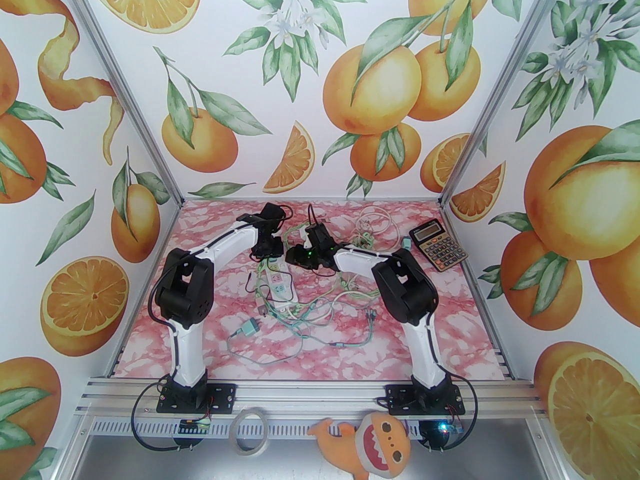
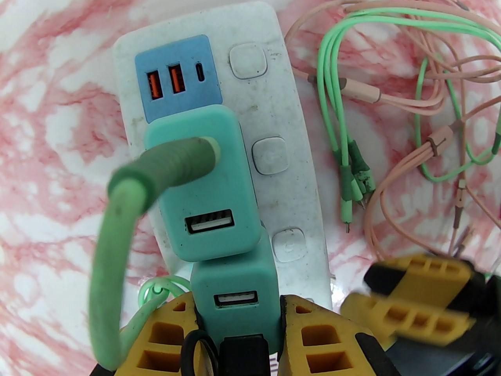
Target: Pull the plug off the socket
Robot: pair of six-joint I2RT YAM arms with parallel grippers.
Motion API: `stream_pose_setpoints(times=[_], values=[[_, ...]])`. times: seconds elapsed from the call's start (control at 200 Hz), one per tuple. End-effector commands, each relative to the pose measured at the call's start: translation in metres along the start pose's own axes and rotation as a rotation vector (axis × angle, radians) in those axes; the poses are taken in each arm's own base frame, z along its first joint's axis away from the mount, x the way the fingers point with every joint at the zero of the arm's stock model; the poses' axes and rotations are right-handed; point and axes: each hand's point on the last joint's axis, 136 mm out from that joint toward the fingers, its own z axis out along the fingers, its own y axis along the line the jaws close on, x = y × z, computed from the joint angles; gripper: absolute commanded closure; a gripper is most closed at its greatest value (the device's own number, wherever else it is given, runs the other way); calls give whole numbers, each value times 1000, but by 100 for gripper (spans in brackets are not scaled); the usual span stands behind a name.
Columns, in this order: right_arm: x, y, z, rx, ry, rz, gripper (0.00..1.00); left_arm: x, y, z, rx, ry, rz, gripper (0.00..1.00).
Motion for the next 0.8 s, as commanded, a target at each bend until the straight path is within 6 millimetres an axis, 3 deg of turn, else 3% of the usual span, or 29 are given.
stream_pose_setpoints(times=[0.0, 0.455, 0.606, 0.791], values=[[-4, 10, 15, -86, 21, 28, 65, -12, -11, -5, 61, -21, 23, 78], [18, 2, 38, -46, 106, -5, 64, -9, -16, -1, 76, 11, 4, 78], [32, -33, 38, 159, 130, -10, 73, -11, -16, -7, 12, 3, 52, 82], [46, -62, 36, 230, 159, 54, 74, -12, -19, -11, -103, -27, 138, 82]])
